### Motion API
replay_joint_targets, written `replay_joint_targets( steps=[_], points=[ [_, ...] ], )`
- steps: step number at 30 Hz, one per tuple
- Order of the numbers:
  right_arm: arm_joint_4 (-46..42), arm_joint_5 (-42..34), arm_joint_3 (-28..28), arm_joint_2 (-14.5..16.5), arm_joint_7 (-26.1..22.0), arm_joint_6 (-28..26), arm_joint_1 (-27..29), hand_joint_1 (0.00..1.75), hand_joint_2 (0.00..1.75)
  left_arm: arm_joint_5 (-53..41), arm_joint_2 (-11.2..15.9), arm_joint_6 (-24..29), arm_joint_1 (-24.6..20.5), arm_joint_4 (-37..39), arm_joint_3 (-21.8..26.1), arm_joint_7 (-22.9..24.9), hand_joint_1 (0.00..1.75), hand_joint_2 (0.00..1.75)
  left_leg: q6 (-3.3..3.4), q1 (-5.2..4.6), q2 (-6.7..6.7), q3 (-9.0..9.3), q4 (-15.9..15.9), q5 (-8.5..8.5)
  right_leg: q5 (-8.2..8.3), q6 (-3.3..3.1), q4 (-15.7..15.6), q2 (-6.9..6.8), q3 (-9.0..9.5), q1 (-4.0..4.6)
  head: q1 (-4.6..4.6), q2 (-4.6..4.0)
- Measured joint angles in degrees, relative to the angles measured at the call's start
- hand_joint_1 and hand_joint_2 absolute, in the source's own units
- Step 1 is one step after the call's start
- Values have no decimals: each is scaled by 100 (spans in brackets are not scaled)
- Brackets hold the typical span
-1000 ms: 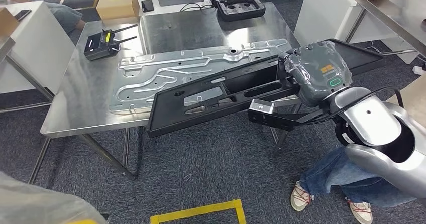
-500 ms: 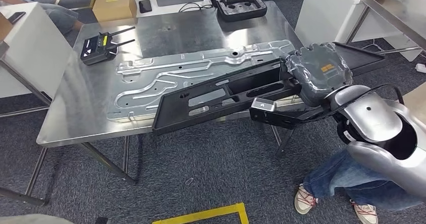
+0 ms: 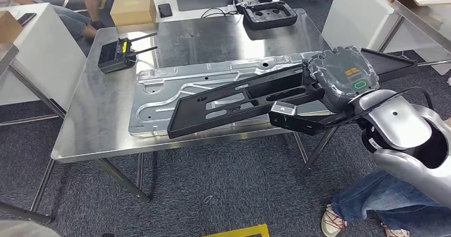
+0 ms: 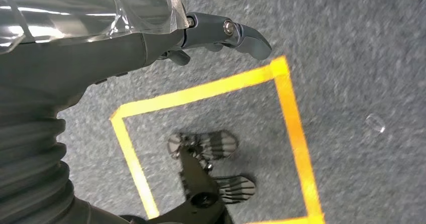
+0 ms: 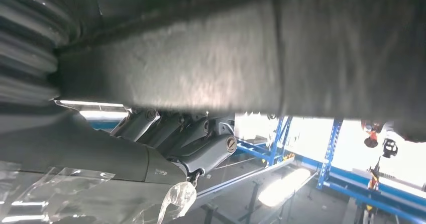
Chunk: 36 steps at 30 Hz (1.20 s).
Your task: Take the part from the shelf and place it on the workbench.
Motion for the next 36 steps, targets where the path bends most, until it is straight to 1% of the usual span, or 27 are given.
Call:
replay_joint_targets(
  steps=[1, 4, 5, 6, 7, 9, 10, 11, 12, 14, 15, 16, 18, 19, 21, 22, 24, 25, 26, 27, 28, 29, 30, 31, 32, 35, 36],
  points=[
    [-4, -9, 5, -7, 5, -1, -19, 175, 175, -5, 4, 1, -2, 0, 0, 7, 0, 175, -17, -17, -3, 4, 14, -38, 35, -24, -172, 0, 67, 7, -2, 0],
    [-13, -32, 10, -45, 31, 1, -66, 175, 175, -90, 33, -4, 2, 0, -1, 74, 0, 175, -72, -26, 5, 4, 37, -118, -16, -78, -235, 10, 94, -7, -3, 0],
    [-14, -41, 9, -59, 44, 4, -84, 175, 175, -171, 49, -7, 1, 0, -4, 122, 0, 175, -110, -17, 13, -28, 131, -184, -28, -99, -242, 12, 109, -22, -4, 0],
    [-15, -57, 8, -68, 55, 10, -101, 175, 175, -293, 69, -9, -4, 0, -18, 193, 0, 175, -159, 3, 20, -125, 345, -301, -39, -116, -249, 12, 127, -40, -7, 0],
    [-15, -73, 8, -73, 66, 15, -113, 175, 175, -452, 92, -3, -9, 0, -48, 283, 0, 175, -213, 38, 27, -296, 684, -453, -54, -129, -251, 13, 141, -43, -9, 0],
    [-15, -100, 14, -83, 79, 21, -118, 175, 175, -832, 140, 6, -15, 0, -157, 502, 0, 175, -302, 117, 37, -755, 1494, -730, -85, -138, -248, 19, 161, -50, -12, 0],
    [-17, -105, 22, -90, 81, 21, -111, 175, 175, -1012, 167, -1, -9, 0, -224, 608, 0, 175, -332, 153, 40, -921, 1727, -751, -104, -132, -248, 24, 176, -55, -12, 0],
    [-20, -108, 31, -100, 83, 22, -102, 175, 175, -1172, 197, -23, -4, 0, -291, 709, 0, 175, -356, 183, 43, -982, 1737, -658, -124, -121, -247, 29, 200, -63, -12, 0],
    [-24, -110, 38, -112, 82, 25, -94, 175, 175, -1306, 233, -44, -3, 0, -357, 803, 0, 175, -375, 208, 46, -922, 1498, -457, -146, -105, -248, 32, 233, -71, -12, 0],
    [-31, -107, 40, -134, 81, 36, -95, 175, 175, -1502, 334, -65, -5, 0, -488, 971, 0, 175, -384, 235, 52, -594, 653, 18, -187, -65, -259, 34, 306, -86, -13, 0],
    [-34, -107, 40, -146, 81, 45, -103, 175, 175, -1556, 385, -65, -4, 0, -545, 1028, 0, 175, -367, 222, 52, -451, 300, 163, -198, -41, -269, 37, 328, -88, -12, 0],
    [-43, -109, 40, -158, 80, 58, -112, 175, 175, -1578, 429, -64, 0, 0, -602, 1076, 0, 175, -341, 203, 51, -364, 102, 221, -201, -12, -282, 41, 338, -90, -12, 0],
    [-64, -131, 40, -192, 79, 99, -121, 175, 175, -1558, 513, -65, 31, 0, -690, 1142, 0, 175, -275, 152, 48, -329, 32, 204, -194, 54, -310, 50, 342, -92, -9, 0],
    [-78, -144, 40, -212, 79, 126, -124, 175, 175, -1534, 550, -69, 51, 0, -729, 1177, 0, 175, -236, 152, 49, -308, 20, 211, -202, 92, -322, 52, 353, -100, -9, 0],
    [-102, -160, 35, -265, 84, 177, -137, 175, 175, -1479, 605, -78, 92, 0, -786, 1226, 0, 175, -148, 156, 49, -242, -41, 229, -325, 128, -150, 41, 312, -102, -7, 0],
    [-116, -162, 32, -290, 86, 199, -144, 175, 175, -1440, 622, -77, 109, 0, -805, 1243, 0, 175, -101, 160, 51, -202, -67, 230, -469, 128, 113, 36, 207, -98, -6, 0],
    [-136, -168, 32, -329, 87, 233, -141, 175, 175, -1350, 641, -66, 149, 0, -817, 1251, 0, 175, -34, 139, 55, -161, -74, 206, -831, 112, 943, 29, -186, -67, -4, 0],
    [-144, -172, 34, -345, 87, 247, -125, 175, 175, -1308, 644, -60, 172, 0, -817, 1255, 0, 175, -16, 128, 56, -148, -74, 195, -941, 110, 1296, 30, -378, -54, -5, 0],
    [-149, -175, 37, -362, 87, 255, -106, 175, 175, -1279, 645, -65, 195, 0, -817, 1260, 0, 175, -6, 118, 55, -137, -73, 185, -947, 107, 1463, 29, -487, -42, -5, 0],
    [-153, -180, 38, -377, 87, 259, -92, 175, 175, -1260, 644, -71, 216, 0, -818, 1272, 0, 175, -4, 111, 54, -123, -69, 174, -842, 102, 1392, 28, -481, -37, -4, 0],
    [-157, -181, 38, -388, 87, 260, -85, 175, 175, -1248, 644, -77, 235, 0, -819, 1285, 0, 175, -10, 109, 52, -107, -62, 158, -646, 97, 1086, 26, -351, -36, -4, 0],
    [-163, -181, 37, -398, 87, 260, -84, 175, 175, -1241, 645, -83, 250, 0, -819, 1297, 0, 175, -26, 106, 48, -93, -47, 135, -427, 95, 659, 21, -150, -40, -4, 0],
    [-172, -179, 37, -405, 86, 259, -92, 175, 175, -1236, 649, -83, 261, 0, -820, 1310, 0, 175, -51, 91, 46, -91, -12, 98, -274, 89, 254, 20, 44, -40, -4, 0],
    [-182, -175, 36, -410, 86, 257, -95, 175, 175, -1230, 655, -83, 270, 0, -820, 1317, 0, 175, -74, 80, 44, -94, 17, 65, -181, 78, -37, 21, 183, -40, -5, 0],
    [-191, -169, 35, -416, 87, 254, -93, 175, 175, -1223, 663, -84, 276, 0, -821, 1323, 0, 175, -93, 67, 43, -101, 35, 41, -156, 60, -188, 24, 252, -35, -6, 0],
    [-202, -157, 35, -432, 87, 241, -87, 175, 175, -1201, 691, -94, 281, 0, -822, 1334, 0, 175, -131, 70, 47, -118, 66, -5, -167, -21, -232, 33, 262, -38, -7, 0],
    [-204, -157, 33, -433, 86, 235, -91, 175, 175, -1188, 699, -113, 279, 0, -823, 1338, 0, 175, -159, 79, 50, -165, 170, -73, -168, -48, -236, 31, 267, -48, -7, 0]
  ],
)
